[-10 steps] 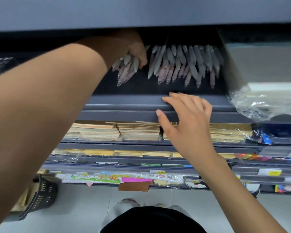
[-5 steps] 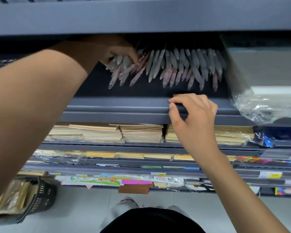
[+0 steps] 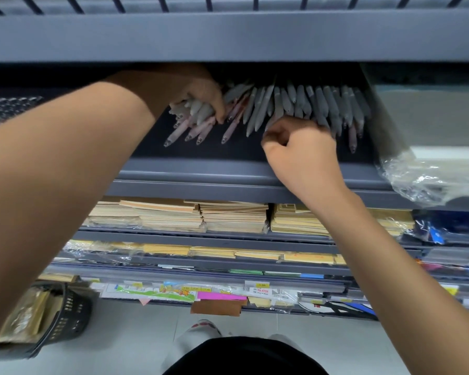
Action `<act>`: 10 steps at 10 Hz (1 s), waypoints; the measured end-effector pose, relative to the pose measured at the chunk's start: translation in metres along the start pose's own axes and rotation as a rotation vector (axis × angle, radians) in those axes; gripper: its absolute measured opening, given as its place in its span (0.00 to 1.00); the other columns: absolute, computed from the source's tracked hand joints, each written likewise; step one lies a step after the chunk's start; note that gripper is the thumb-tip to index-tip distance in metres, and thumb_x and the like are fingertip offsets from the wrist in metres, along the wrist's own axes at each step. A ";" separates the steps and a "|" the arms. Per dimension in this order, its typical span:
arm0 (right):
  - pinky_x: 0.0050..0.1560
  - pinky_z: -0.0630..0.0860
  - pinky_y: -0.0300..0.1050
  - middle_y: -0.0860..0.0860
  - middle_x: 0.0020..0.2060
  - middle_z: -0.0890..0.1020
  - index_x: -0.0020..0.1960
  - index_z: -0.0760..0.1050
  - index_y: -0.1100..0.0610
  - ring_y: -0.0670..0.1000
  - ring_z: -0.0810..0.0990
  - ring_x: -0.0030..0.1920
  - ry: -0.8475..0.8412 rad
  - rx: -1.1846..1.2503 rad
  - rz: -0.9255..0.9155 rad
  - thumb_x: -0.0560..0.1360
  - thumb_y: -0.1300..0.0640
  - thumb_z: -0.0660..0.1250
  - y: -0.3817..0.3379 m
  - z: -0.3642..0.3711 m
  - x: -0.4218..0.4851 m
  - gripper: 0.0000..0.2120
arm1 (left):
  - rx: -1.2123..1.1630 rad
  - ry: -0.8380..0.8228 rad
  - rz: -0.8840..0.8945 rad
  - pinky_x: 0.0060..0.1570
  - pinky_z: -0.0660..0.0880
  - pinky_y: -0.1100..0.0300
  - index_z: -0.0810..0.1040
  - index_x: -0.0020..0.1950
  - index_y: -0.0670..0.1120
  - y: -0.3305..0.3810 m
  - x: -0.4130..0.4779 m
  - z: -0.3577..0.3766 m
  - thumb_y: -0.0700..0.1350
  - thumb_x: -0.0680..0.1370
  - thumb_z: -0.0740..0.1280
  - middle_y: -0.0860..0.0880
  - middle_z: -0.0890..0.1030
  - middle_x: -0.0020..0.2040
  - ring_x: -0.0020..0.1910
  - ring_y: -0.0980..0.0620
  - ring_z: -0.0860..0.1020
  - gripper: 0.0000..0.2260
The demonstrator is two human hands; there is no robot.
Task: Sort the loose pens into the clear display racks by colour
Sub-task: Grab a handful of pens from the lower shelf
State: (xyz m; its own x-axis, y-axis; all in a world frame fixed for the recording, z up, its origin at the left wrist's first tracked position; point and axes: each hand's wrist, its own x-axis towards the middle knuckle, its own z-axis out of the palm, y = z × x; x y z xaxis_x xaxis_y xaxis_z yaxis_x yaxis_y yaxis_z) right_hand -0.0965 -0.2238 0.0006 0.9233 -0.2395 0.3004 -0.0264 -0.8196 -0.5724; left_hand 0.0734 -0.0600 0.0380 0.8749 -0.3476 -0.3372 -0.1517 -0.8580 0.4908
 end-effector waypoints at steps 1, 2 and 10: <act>0.51 0.77 0.49 0.54 0.48 0.82 0.54 0.79 0.51 0.60 0.77 0.52 -0.034 -0.048 0.017 0.75 0.50 0.61 -0.009 0.009 0.007 0.12 | -0.065 -0.067 -0.137 0.24 0.70 0.64 0.83 0.25 0.55 -0.013 0.017 -0.009 0.50 0.67 0.75 0.54 0.79 0.23 0.19 0.58 0.75 0.11; 0.44 0.71 0.43 0.55 0.45 0.82 0.46 0.77 0.53 0.60 0.77 0.49 -0.074 -0.098 0.052 0.73 0.50 0.61 -0.019 0.013 0.019 0.10 | -0.113 -0.082 -0.174 0.25 0.71 0.63 0.84 0.29 0.53 -0.021 0.019 -0.010 0.53 0.63 0.76 0.53 0.80 0.25 0.21 0.57 0.76 0.07; 0.54 0.80 0.51 0.57 0.50 0.84 0.54 0.79 0.59 0.58 0.82 0.53 -0.285 -0.225 -0.036 0.71 0.52 0.70 -0.079 0.064 0.081 0.15 | -0.720 0.035 -0.254 0.25 0.72 0.63 0.80 0.31 0.42 -0.102 -0.116 -0.011 0.46 0.69 0.73 0.41 0.78 0.37 0.34 0.46 0.74 0.10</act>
State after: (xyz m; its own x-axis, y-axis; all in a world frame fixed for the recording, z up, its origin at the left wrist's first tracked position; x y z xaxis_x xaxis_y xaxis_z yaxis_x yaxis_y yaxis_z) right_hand 0.0050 -0.1451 0.0218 0.9941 -0.0797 0.0740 -0.0464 -0.9263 -0.3739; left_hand -0.0073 0.0721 0.0352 0.8586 -0.1498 -0.4902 0.3833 -0.4473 0.8081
